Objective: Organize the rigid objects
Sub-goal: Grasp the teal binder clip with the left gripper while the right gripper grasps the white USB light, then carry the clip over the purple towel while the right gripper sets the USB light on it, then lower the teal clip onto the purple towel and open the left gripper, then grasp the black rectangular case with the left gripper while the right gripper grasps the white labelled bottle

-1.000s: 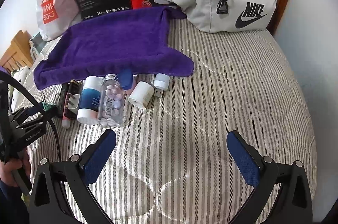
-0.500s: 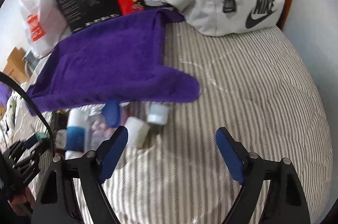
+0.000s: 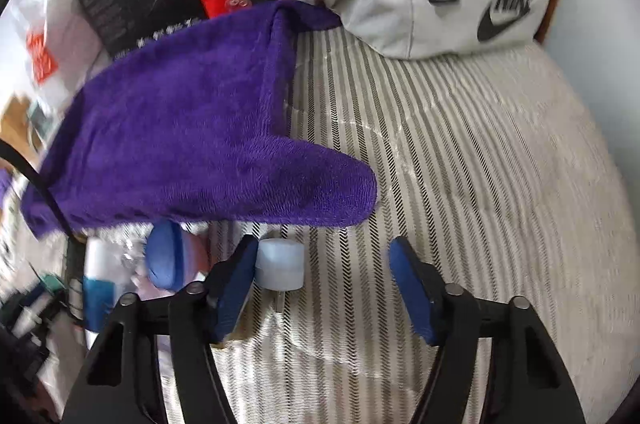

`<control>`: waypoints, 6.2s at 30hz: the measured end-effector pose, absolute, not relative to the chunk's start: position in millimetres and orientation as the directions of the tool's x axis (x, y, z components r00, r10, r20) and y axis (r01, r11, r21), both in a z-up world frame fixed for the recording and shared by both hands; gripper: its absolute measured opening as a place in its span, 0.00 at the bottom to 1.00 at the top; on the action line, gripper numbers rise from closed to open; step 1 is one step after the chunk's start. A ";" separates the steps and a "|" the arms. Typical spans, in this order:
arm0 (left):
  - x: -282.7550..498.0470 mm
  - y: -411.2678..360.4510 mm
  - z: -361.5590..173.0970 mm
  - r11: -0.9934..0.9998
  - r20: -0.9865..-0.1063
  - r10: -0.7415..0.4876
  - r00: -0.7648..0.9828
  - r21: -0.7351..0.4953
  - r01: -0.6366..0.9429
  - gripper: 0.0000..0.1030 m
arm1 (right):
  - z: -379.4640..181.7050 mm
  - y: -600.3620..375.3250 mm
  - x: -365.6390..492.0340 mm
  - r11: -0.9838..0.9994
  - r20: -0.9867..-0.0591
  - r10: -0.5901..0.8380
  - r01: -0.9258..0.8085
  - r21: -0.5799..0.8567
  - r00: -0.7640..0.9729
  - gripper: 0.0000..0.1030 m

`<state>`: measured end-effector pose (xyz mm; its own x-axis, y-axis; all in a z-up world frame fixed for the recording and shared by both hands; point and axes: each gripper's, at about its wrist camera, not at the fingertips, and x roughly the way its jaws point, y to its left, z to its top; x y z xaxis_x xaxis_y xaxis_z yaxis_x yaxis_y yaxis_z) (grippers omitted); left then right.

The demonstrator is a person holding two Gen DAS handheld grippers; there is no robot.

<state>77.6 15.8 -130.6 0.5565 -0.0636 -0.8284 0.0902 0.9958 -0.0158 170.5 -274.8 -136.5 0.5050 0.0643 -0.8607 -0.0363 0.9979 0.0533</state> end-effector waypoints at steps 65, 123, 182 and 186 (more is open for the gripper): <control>199.5 56.8 -67.8 0.997 -0.789 -0.067 0.611 -0.075 0.013 0.38 | -94.6 -187.8 303.5 0.928 -0.811 0.255 -0.368 0.054 0.526 0.23; 173.3 21.1 -86.1 1.000 -0.840 -0.009 0.543 -0.022 -0.017 0.58 | -57.3 -299.6 101.8 0.962 -0.817 0.251 -0.229 0.150 0.518 0.55; 92.6 -12.6 -124.1 0.998 -0.856 -0.040 0.515 -0.012 0.056 0.21 | -109.8 -258.9 108.8 0.941 -0.836 0.253 -0.325 0.095 0.488 0.55; 92.0 -12.6 -123.9 0.998 -0.858 -0.034 0.512 -0.003 0.062 0.21 | -119.3 -250.9 119.1 0.926 -0.838 0.249 -0.372 0.060 0.485 0.55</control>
<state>92.0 -12.6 -123.9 0.5123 -0.0344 -0.8581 0.0618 0.9981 -0.0031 119.1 -250.9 -119.2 0.4847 0.2495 -0.8383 -0.3724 0.9261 0.0603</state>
